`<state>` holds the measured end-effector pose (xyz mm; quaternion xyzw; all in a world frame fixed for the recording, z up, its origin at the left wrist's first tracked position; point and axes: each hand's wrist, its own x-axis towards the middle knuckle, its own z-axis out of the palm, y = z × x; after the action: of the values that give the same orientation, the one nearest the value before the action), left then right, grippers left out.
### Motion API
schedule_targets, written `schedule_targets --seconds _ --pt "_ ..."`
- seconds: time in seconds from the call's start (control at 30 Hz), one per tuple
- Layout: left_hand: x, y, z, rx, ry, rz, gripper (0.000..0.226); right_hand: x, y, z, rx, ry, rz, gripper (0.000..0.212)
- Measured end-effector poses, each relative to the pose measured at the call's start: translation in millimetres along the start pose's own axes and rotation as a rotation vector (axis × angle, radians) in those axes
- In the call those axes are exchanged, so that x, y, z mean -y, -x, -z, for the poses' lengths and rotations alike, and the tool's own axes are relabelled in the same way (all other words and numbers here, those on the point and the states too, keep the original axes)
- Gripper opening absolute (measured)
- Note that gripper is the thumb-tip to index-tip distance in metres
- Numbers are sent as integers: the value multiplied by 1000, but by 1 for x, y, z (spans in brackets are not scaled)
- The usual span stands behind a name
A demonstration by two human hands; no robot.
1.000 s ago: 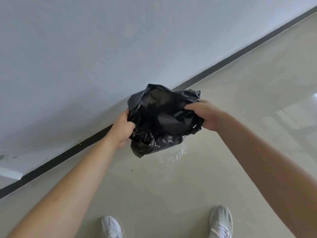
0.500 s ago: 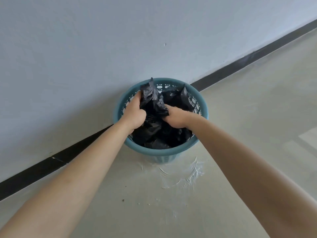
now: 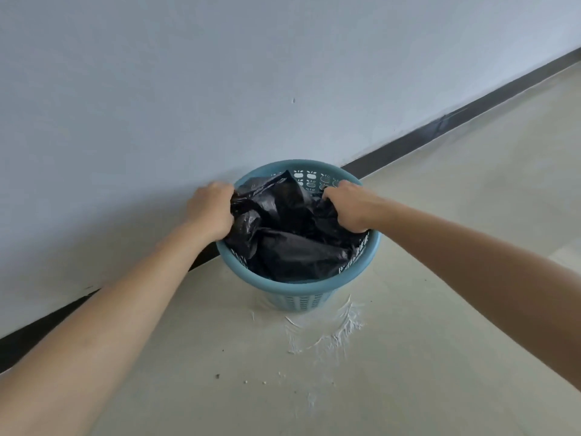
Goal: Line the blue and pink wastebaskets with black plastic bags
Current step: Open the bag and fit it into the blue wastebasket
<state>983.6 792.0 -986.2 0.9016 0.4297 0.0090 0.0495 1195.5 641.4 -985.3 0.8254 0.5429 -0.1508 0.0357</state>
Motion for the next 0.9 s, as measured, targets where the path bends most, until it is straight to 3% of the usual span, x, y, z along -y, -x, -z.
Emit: schedule_targets --seconds 0.07,0.13,0.23,0.33,0.43,0.53,0.6,0.73,0.8,0.9 --pt "-2 3 -1 40 118 -37 29 -4 7 1 37 35 -14 33" --pt "-4 5 1 58 92 -55 26 -12 12 6 72 -44 -54 32" --pt "-5 4 5 75 132 -14 10 -25 17 12 -13 -217 -114 32" --pt "0 3 3 -184 199 24 32 -29 21 10 -195 -113 -162 54" --pt "6 1 1 -452 188 11 39 -35 19 10 -400 171 -206 48" --pt "7 -5 2 -546 188 45 32 -42 21 19 -384 274 -331 38" --pt "6 -6 5 -578 148 35 30 -35 25 25 -337 281 -383 58" --pt "-13 1 16 -697 137 -234 33 1 28 29 -445 278 -159 89" --pt "-32 8 18 -544 197 -368 26 14 32 23 -564 333 67 77" --pt "-44 7 3 -184 17 -323 18 21 26 10 -573 473 344 38"
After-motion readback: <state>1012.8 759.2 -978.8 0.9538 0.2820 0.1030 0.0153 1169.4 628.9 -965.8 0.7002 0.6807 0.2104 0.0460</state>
